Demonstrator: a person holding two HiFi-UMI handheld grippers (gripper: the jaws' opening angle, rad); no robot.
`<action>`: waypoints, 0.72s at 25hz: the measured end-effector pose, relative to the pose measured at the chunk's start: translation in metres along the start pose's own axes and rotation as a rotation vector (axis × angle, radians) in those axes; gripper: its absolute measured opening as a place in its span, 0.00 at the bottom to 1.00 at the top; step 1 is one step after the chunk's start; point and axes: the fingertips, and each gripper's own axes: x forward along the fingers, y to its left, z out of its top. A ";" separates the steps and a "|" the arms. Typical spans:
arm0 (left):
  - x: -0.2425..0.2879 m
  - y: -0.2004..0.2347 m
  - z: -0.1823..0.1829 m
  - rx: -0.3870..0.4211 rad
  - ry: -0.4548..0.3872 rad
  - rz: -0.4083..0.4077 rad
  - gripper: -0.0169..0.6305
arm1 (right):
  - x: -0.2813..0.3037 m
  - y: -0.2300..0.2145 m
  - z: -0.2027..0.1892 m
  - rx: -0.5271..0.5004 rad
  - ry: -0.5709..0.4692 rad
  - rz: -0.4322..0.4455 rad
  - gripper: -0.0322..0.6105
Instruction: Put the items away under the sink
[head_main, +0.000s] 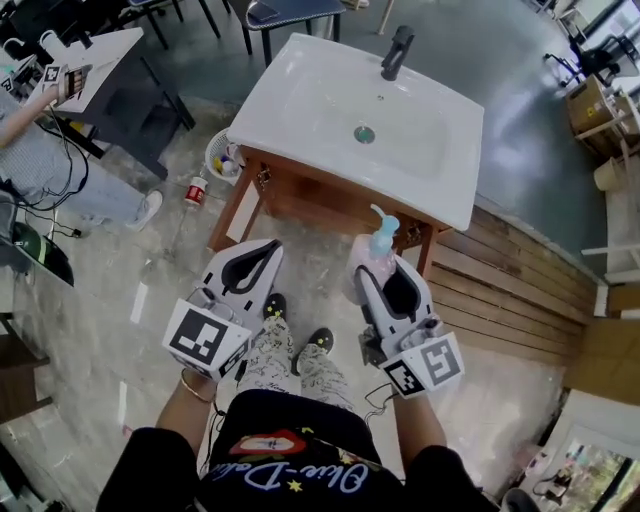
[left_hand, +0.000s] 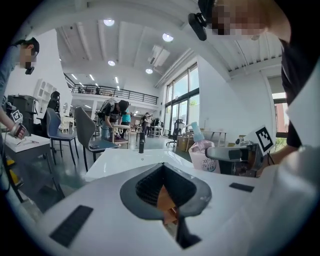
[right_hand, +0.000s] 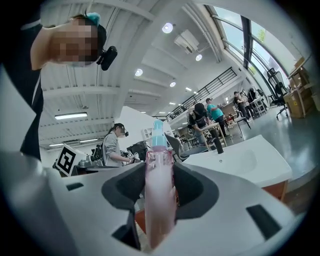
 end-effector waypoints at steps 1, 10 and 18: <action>-0.002 -0.003 -0.002 -0.002 0.001 0.012 0.04 | -0.003 -0.001 -0.001 0.005 0.000 0.004 0.34; -0.011 -0.017 -0.014 -0.024 0.027 0.033 0.04 | -0.021 -0.002 -0.012 0.025 0.015 -0.005 0.34; -0.017 -0.001 -0.032 -0.029 0.044 0.015 0.04 | -0.008 -0.001 -0.037 0.042 0.014 -0.038 0.34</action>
